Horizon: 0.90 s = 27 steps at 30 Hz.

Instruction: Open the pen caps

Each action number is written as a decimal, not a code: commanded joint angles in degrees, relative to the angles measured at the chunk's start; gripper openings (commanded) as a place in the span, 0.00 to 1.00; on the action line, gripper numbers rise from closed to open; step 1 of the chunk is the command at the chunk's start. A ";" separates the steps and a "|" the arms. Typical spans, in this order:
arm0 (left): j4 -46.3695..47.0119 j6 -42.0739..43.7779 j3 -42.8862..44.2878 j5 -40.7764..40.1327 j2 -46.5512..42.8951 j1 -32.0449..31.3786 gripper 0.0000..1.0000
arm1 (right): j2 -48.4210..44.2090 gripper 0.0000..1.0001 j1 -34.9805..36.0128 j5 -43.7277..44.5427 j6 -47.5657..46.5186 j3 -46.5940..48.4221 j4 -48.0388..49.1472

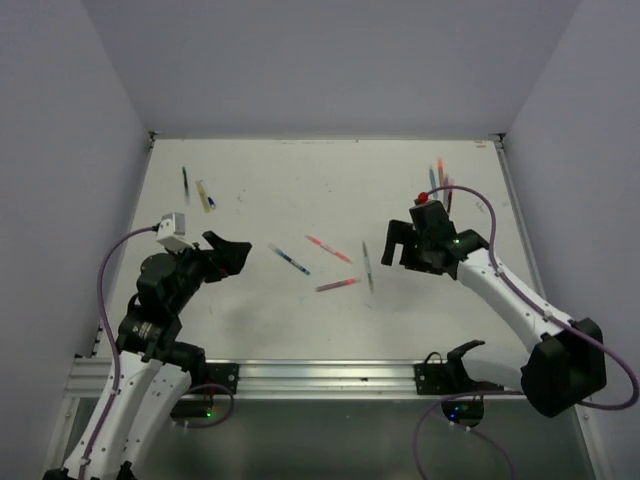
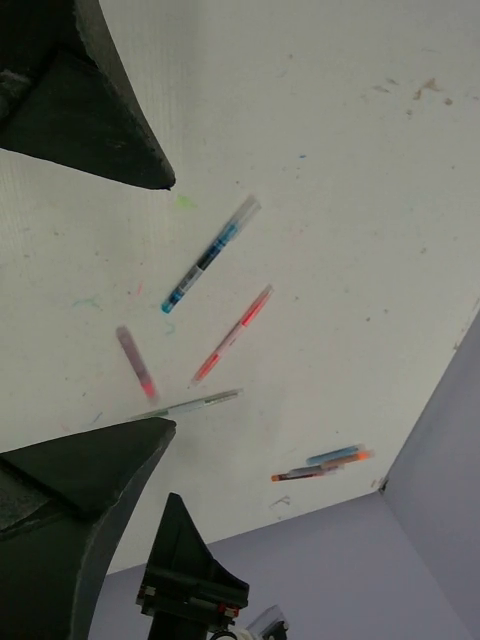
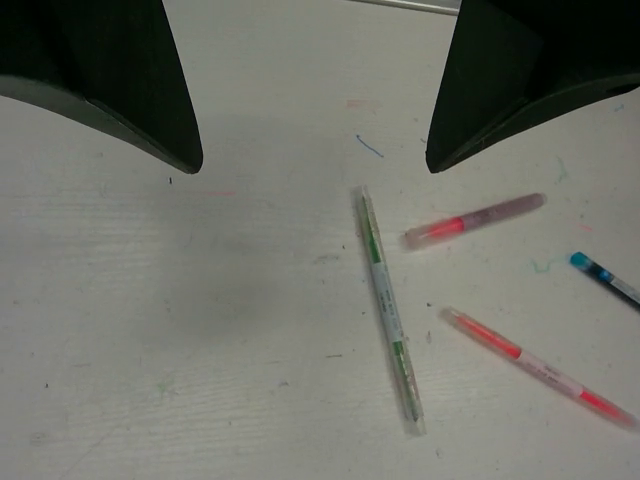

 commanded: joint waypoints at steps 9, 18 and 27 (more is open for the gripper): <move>3.17 1.89 1.48 16.53 14.63 -0.17 0.93 | 19.67 0.93 6.73 6.60 -2.72 9.59 9.01; 14.78 -2.77 -5.39 27.44 13.76 -0.17 0.73 | 27.84 0.60 7.17 1.42 -2.89 9.15 16.83; 13.55 -0.75 -3.19 27.53 13.67 -0.26 0.69 | 33.38 0.20 8.84 2.29 -2.72 10.03 17.98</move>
